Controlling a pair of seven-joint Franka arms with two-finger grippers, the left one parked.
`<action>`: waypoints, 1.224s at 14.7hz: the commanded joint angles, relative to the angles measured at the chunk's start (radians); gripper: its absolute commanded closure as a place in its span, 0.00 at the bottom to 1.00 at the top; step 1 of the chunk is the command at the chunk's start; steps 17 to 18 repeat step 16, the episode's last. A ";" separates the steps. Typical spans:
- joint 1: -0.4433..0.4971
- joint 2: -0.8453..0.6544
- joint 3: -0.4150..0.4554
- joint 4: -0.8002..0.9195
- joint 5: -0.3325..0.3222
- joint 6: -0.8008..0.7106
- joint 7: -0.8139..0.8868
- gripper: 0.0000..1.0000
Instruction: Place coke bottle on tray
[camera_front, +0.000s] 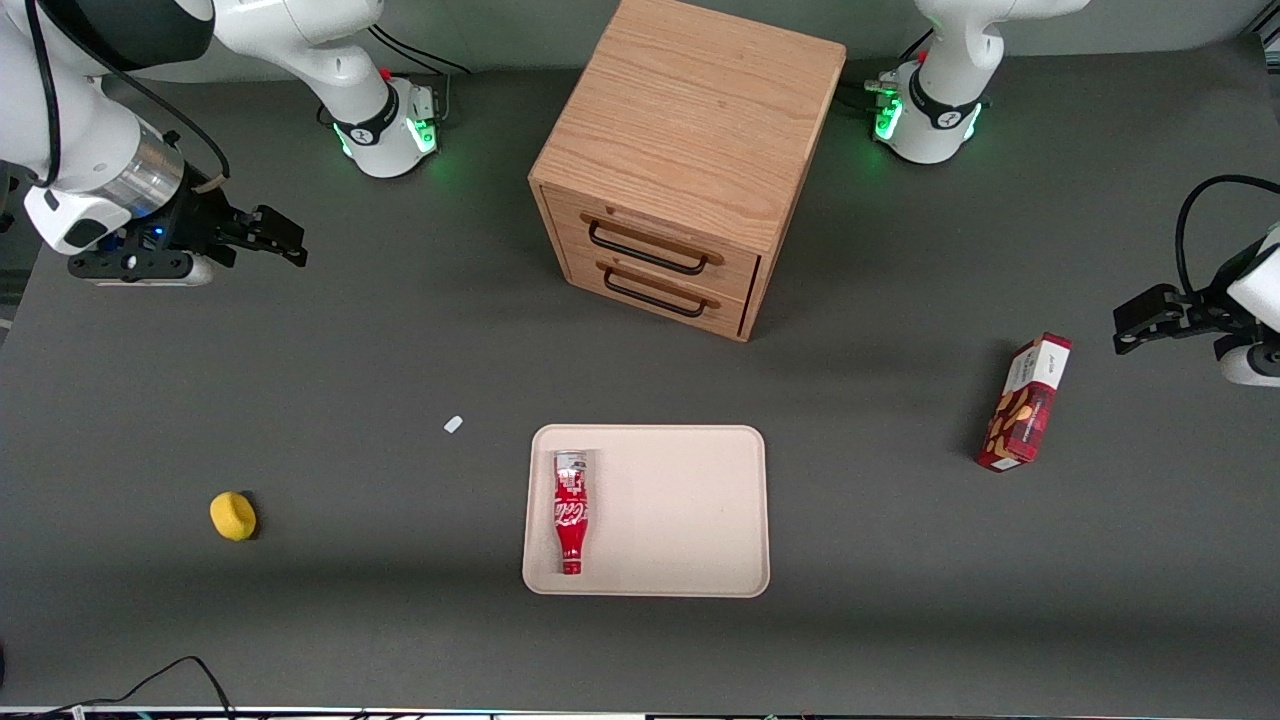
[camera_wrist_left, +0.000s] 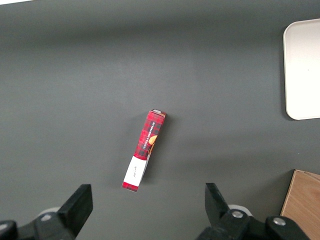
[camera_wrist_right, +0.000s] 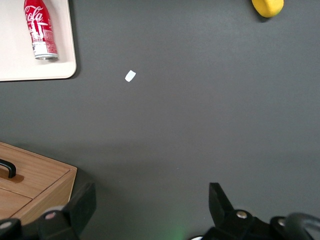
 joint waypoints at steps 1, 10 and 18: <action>-0.026 0.010 0.013 0.035 -0.018 -0.012 -0.011 0.00; -0.144 0.053 0.105 0.112 -0.018 -0.050 -0.016 0.00; -0.143 0.053 0.103 0.114 -0.016 -0.052 -0.014 0.00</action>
